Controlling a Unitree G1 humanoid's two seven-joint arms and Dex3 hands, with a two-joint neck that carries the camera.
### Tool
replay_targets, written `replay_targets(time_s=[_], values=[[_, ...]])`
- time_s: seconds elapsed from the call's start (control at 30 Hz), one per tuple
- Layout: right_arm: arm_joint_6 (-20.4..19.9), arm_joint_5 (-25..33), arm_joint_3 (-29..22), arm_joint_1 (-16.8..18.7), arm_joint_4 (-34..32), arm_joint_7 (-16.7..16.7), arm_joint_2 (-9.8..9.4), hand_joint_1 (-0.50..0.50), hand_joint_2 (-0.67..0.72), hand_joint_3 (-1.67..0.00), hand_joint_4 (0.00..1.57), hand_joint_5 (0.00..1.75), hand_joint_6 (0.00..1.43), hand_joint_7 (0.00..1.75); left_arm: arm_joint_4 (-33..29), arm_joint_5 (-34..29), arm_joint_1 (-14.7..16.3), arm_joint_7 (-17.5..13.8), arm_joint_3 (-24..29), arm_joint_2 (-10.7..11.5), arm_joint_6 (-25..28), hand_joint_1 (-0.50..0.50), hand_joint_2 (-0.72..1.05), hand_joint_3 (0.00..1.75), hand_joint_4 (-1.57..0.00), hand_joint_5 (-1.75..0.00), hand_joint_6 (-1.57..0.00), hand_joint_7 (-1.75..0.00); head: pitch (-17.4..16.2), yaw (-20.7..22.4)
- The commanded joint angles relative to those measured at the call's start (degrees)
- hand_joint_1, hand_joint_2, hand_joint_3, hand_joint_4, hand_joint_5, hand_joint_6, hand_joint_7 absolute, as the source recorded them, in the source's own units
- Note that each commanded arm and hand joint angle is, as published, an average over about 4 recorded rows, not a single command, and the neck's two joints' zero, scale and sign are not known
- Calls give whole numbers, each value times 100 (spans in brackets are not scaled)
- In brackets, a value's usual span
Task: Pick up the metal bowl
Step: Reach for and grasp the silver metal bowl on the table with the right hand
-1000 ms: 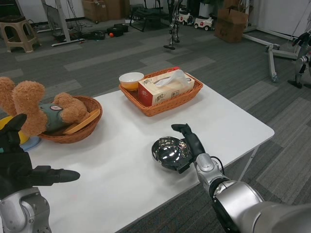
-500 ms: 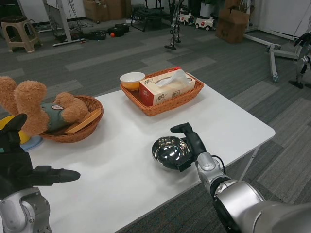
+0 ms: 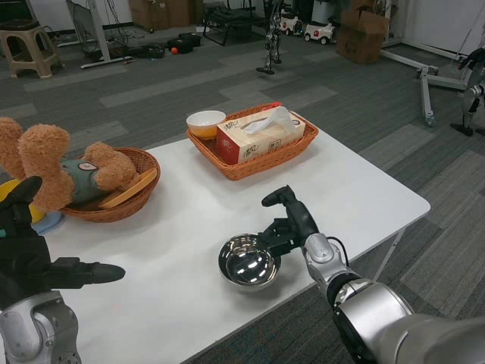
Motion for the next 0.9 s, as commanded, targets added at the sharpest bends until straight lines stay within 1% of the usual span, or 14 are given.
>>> replay_targets(time_s=[0.03, 0.13, 0.23, 0.37, 0.5, 0.67, 0.87, 0.9], values=[[-2, -5, -9, 96, -45, 12, -76, 20, -29, -135, 126, 104, 0, 175, -3, -11, 79, 11, 4, 30, 2, -46, -64, 0, -112, -123, 0, -7, 0, 13], [-2, -3, -9, 96, -69, 12, -76, 21, -29, -135, 125, 99, 0, 175, -3, -11, 79, 11, 4, 25, 2, -46, -61, 0, -112, -123, 0, -7, -4, 21], [-2, 0, -9, 92, -78, 12, -76, 21, -29, -135, 123, 107, 0, 175, -3, -11, 79, 11, 4, 21, 2, -46, -64, 0, -112, -123, 0, -7, -15, 35], [-2, 24, -17, 92, -122, 12, -76, 21, -29, -135, 119, 107, 0, 175, -3, -11, 79, 11, 4, 17, 2, -46, -64, 0, -112, -123, 0, -7, -19, 37], [-2, 48, -61, 90, -146, 12, -76, 21, -29, -135, 112, 116, 0, 175, -3, -11, 79, 11, 6, 12, 2, -46, -64, 0, -112, -123, 0, -7, -23, 52], [-15, 46, -198, 118, -192, 12, -80, 21, -29, -135, 106, 116, 0, 175, -3, -11, 79, 11, 26, 12, 2, -46, -64, 0, -112, -123, 0, -7, -31, 58], [-24, 33, -382, 202, -223, 12, -128, 21, -29, -135, 103, 116, 0, 175, 19, -16, 70, 11, 31, 12, 2, -46, -64, 0, -112, -123, 0, -7, -45, 40], [-15, 35, -406, 211, -221, 12, -133, 21, -29, -135, 101, 119, 0, 175, 23, -18, 64, 11, 31, 12, 2, -46, -64, 0, -112, -123, 0, -7, -49, 41]])
